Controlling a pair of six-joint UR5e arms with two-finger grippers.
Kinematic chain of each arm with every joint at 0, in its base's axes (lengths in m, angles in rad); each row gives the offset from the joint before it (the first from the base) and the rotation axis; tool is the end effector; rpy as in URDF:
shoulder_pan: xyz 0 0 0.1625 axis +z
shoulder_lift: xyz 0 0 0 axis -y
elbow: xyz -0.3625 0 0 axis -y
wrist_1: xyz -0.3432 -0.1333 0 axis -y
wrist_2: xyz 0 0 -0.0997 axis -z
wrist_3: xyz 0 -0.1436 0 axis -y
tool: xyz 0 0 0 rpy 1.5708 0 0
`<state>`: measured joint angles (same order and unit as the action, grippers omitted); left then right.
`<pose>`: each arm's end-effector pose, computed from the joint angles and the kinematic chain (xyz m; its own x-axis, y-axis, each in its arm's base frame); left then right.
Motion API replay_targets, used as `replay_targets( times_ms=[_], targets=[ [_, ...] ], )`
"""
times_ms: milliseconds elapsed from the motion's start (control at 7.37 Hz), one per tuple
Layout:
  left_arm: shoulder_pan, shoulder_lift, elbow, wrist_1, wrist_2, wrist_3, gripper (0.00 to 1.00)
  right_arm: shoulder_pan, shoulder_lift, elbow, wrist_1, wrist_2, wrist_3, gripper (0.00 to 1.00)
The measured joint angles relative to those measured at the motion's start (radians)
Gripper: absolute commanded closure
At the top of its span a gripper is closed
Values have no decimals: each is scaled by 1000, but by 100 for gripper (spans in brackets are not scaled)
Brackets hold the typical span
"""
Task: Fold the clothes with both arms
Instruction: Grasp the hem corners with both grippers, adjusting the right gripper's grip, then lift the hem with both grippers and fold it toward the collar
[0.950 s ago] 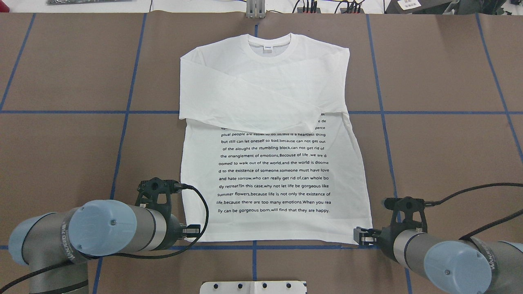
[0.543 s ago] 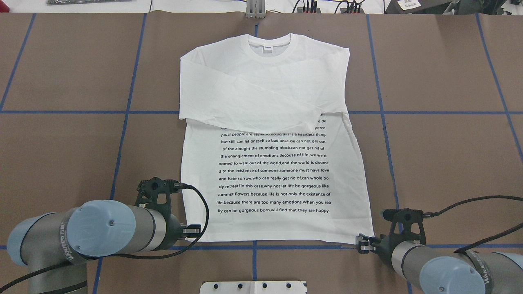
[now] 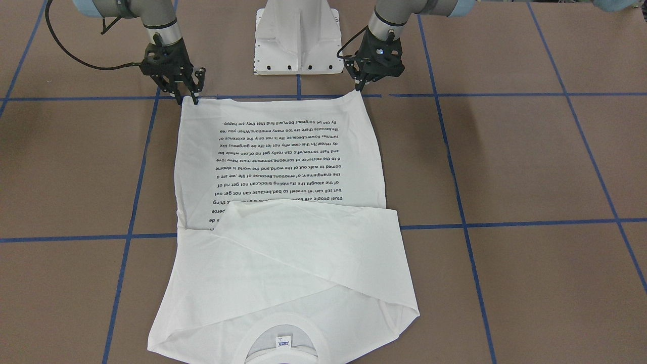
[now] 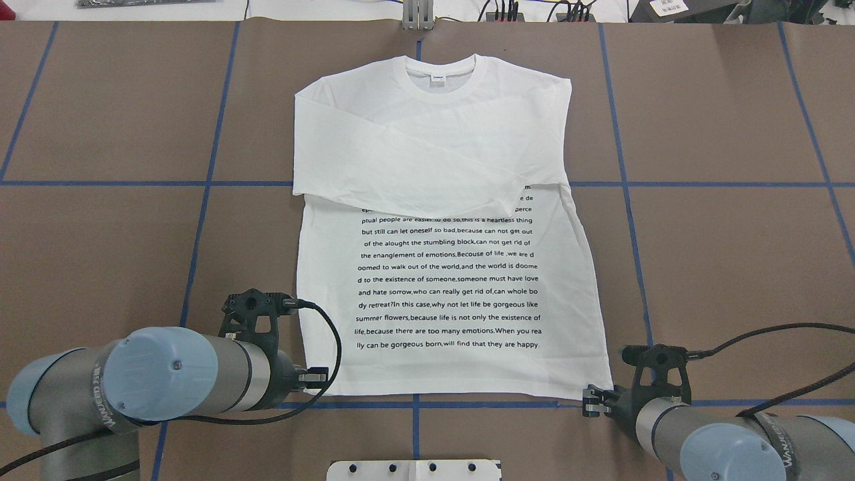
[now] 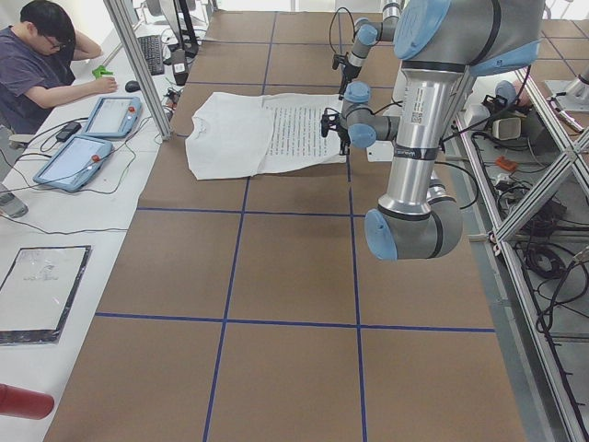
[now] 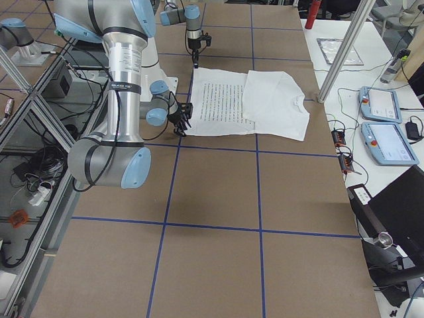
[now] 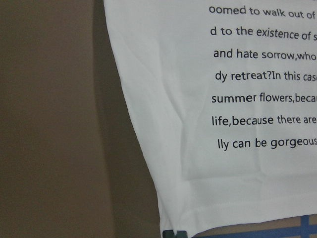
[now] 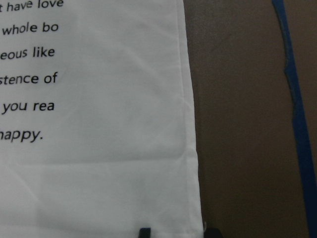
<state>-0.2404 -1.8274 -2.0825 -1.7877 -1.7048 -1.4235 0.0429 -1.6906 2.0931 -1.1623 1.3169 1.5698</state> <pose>0.4706 -0.2329 0.2702 0.5497 0.0150 -0.8352 0.0477 0.9976 0.0493 -0.4342 -0.1882 0.4114 0.6884 0.0286 0.7248 -0.2228 0.9593 0.1737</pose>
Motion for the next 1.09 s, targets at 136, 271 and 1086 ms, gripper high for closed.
replay_targets(
  times_ms=[136,271,1086],
  targets=[
    [0,1,0,0,0,0,100,1,1,8,0,0,-1,100],
    [0,2,0,1,1,0,100,2,0,15,0,1,-2,100],
    [-8,41,-164,102,-86,12,100,60,-18,217,-167,139,-14,100]
  ],
)
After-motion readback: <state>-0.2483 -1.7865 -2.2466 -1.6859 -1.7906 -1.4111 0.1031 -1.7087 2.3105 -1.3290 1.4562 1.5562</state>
